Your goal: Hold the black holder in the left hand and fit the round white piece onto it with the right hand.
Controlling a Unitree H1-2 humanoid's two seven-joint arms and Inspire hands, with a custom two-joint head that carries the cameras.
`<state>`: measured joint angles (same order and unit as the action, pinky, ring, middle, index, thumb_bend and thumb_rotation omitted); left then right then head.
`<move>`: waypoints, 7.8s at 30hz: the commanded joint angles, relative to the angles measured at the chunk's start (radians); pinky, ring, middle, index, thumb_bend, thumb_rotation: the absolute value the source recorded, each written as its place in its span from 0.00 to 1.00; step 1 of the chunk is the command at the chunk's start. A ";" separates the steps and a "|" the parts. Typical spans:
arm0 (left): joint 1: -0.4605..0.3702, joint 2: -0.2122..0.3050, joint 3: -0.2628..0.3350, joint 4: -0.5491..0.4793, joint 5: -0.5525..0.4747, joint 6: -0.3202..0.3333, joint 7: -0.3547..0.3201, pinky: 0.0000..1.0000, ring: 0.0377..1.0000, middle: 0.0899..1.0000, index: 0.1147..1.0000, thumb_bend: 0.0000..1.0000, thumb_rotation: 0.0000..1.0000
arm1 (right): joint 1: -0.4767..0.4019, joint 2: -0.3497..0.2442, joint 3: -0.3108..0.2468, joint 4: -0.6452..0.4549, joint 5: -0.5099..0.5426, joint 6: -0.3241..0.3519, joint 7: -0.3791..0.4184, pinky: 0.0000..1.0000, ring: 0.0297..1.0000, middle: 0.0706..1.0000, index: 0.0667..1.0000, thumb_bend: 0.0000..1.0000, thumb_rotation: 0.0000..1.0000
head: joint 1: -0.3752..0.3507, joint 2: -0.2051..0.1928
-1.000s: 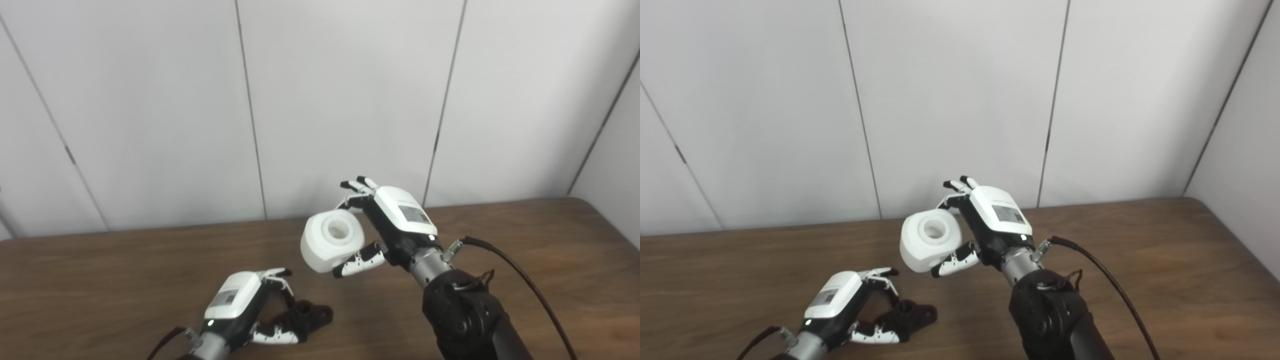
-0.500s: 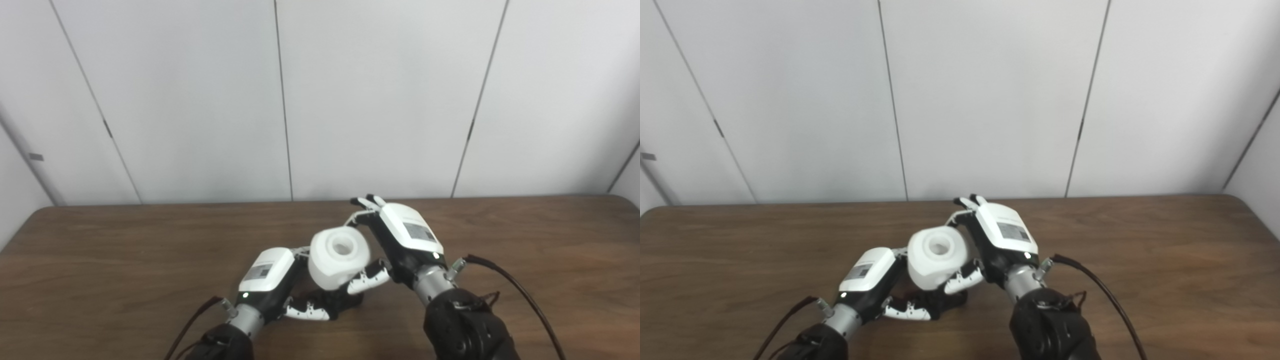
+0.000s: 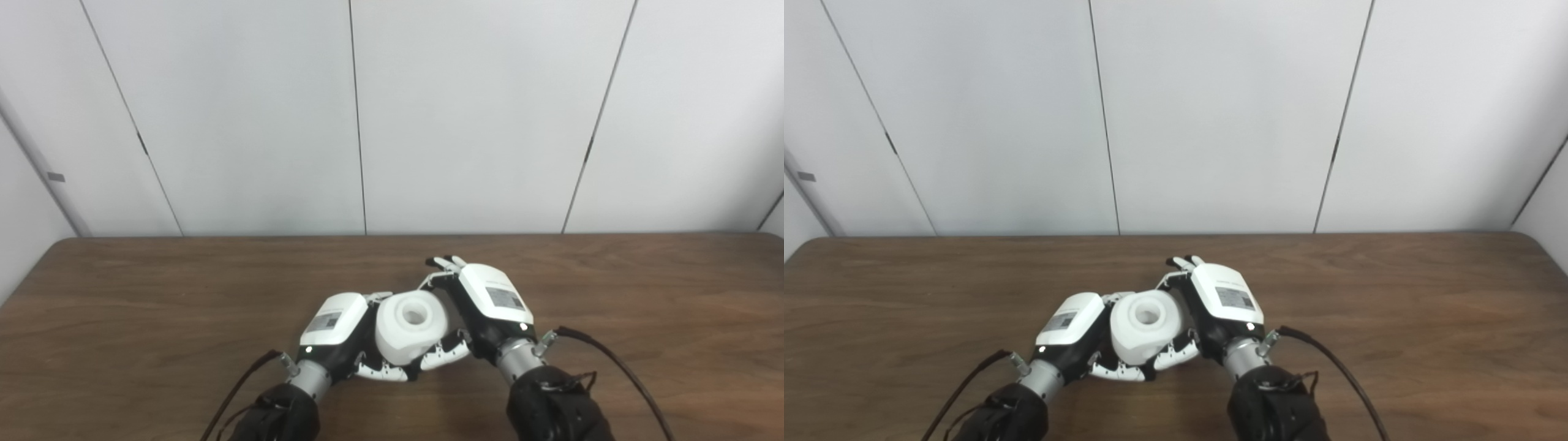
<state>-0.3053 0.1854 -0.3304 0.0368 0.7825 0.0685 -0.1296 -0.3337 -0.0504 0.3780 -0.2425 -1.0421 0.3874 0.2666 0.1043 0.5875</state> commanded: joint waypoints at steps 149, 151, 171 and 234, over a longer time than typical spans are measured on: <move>-0.026 -0.036 -0.037 0.024 0.025 -0.029 0.118 0.80 0.82 0.84 0.41 0.52 0.05 | -0.056 0.030 0.020 0.003 -0.432 -0.043 0.132 0.64 0.96 0.86 0.45 0.52 0.13 | -0.032 -0.061; -0.025 -0.035 -0.037 0.024 0.026 -0.029 0.118 0.80 0.82 0.84 0.41 0.52 0.05 | -0.057 0.029 0.020 0.004 -0.431 -0.043 0.133 0.64 0.96 0.86 0.45 0.52 0.13 | -0.032 -0.062; -0.027 -0.034 -0.038 0.031 0.030 -0.032 0.131 0.80 0.82 0.84 0.41 0.52 0.05 | -0.061 0.025 0.014 -0.021 -0.406 -0.049 0.182 0.65 0.96 0.90 0.46 0.52 0.16 | -0.037 -0.067; -0.044 -0.023 -0.046 -0.006 0.048 0.091 0.015 0.77 0.88 0.90 0.65 0.99 0.28 | -0.062 0.035 -0.002 -0.023 -0.373 -0.053 0.200 0.66 0.98 0.93 0.72 0.94 0.40 | -0.041 -0.080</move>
<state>-0.3252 0.1571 -0.3725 0.0547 0.8183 0.1448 -0.0994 -0.3685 -0.0213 0.3800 -0.2429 -1.4129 0.3490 0.4924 0.0629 0.5062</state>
